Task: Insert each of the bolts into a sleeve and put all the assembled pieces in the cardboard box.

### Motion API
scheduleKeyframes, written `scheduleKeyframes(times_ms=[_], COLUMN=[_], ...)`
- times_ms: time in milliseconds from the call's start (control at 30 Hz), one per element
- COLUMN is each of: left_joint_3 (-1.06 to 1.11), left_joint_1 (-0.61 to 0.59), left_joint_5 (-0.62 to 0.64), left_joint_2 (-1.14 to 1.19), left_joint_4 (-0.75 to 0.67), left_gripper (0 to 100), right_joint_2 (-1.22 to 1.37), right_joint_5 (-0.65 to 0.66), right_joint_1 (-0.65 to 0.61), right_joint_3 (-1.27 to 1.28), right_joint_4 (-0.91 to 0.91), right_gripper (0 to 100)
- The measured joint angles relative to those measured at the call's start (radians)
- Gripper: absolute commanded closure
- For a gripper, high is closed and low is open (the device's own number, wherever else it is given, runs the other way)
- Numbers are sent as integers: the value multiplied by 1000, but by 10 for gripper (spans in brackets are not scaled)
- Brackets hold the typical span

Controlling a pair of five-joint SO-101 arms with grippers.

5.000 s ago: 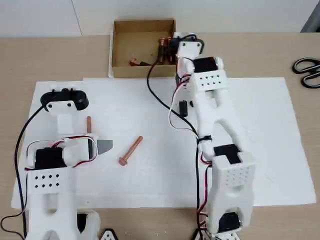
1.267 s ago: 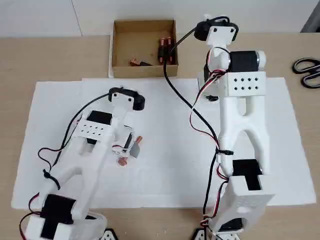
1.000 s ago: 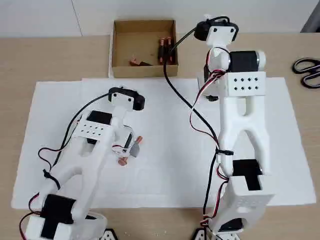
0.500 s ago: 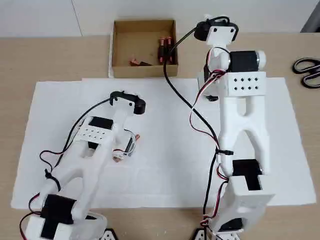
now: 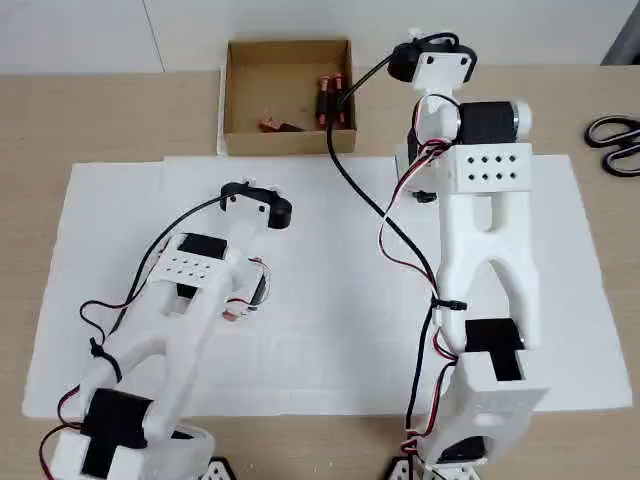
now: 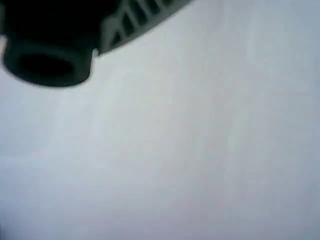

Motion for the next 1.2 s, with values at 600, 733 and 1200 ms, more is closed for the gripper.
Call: scheduleKeyframes(times_ms=[600,733,1200], left_joint_3=[-334,-336,-489], left_joint_1=[-6,-12,-38], left_joint_5=[-830,-1134,-1227], left_joint_2=[2,26,368], left_joint_4=[265,239,64], left_gripper=[994,994,899], right_joint_2=[0,0,0], right_joint_5=[0,0,0], right_joint_1=[0,0,0], right_joint_3=[0,0,0], right_joint_4=[0,0,0], right_gripper=[946,946,946])
